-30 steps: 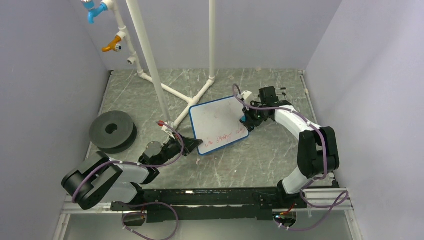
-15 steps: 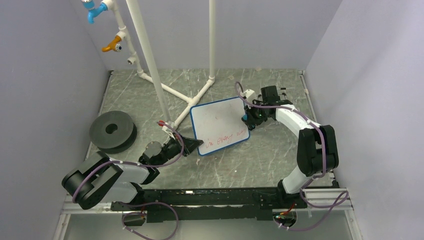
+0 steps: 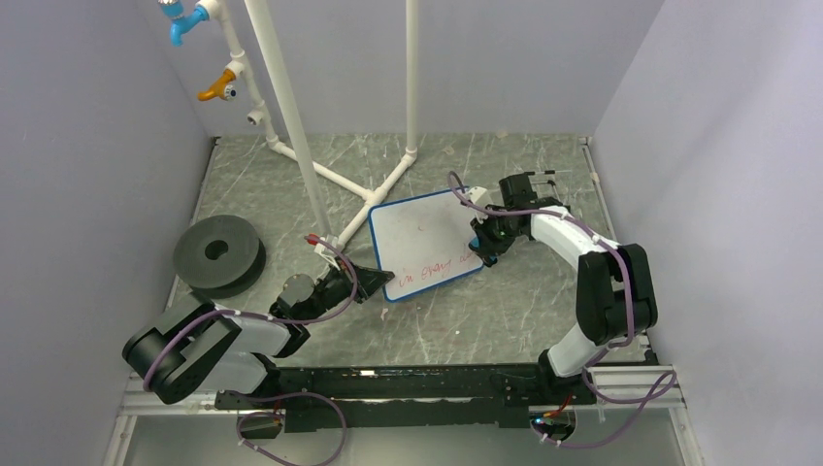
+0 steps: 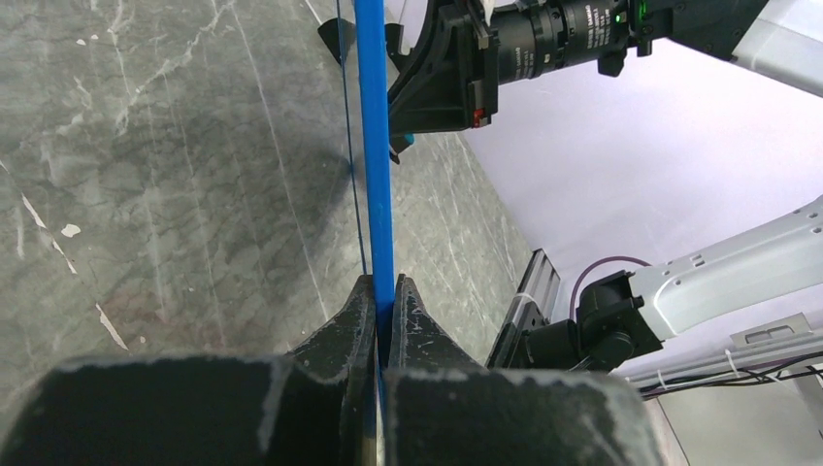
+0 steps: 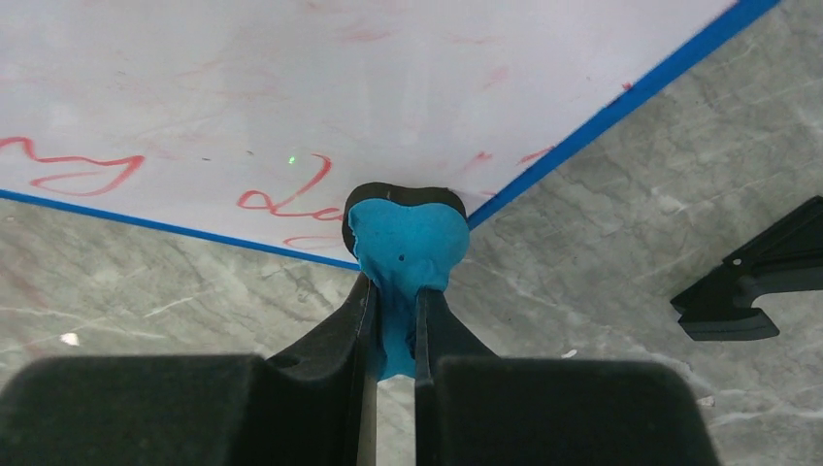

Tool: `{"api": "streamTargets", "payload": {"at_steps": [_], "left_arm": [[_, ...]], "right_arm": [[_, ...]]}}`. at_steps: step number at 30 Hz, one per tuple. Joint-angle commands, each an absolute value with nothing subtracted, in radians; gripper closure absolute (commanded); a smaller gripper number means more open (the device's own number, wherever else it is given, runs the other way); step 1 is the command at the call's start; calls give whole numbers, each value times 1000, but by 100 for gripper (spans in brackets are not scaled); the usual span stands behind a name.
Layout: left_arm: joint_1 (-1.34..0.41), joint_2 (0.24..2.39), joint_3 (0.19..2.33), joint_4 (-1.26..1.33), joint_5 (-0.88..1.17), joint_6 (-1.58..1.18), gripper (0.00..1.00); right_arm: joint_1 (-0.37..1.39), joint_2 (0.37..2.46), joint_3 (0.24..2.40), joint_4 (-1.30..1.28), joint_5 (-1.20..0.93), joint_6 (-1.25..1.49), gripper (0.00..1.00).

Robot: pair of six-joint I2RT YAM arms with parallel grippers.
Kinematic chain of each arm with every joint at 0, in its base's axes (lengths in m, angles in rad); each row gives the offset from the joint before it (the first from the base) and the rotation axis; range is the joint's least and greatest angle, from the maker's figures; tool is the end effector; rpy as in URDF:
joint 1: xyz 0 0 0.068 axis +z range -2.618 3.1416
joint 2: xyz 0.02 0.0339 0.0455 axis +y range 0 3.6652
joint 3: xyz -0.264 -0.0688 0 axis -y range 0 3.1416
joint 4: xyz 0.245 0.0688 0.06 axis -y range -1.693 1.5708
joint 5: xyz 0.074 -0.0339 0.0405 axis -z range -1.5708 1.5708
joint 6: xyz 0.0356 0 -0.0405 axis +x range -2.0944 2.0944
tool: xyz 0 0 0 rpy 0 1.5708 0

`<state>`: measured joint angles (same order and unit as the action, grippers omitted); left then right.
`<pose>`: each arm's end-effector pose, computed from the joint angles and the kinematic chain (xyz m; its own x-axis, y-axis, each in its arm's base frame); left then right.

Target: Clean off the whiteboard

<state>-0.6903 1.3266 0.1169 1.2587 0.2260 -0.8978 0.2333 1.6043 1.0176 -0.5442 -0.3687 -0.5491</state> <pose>0.1549 -0.1382 0.1670 -0.5967 -0.4956 -0.6312 0.5239 0.3552 -0.7742 0.3003 0.0846 0.1947 -0.5604 -0.6336 -0.5334 -0.7708 0.6347 0.0559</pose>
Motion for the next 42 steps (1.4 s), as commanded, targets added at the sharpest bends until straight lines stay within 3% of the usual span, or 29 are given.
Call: {"api": "streamTargets", "payload": {"at_steps": [1,7,14,29,42], "left_arm": [[-693,1299,148,1446,275,-867,100],[-693,1308,149,1460,284,-870,100],[-689,1274,139,1438,284,-860,100],[-681,1288,146,1446,296,-859,100],[-681,1295,156,1447,315,-866,100]], "right_arm": [[263,1612,1116,-622,-502,-518,100],[261,1630,1207,-577,-567,-403,100],[189,1702,1210,-547,-387,-339,100],[242,1709,1070,-742,-466,-556,100],[211,1745,1304,-659,-511,-409,100]]}}
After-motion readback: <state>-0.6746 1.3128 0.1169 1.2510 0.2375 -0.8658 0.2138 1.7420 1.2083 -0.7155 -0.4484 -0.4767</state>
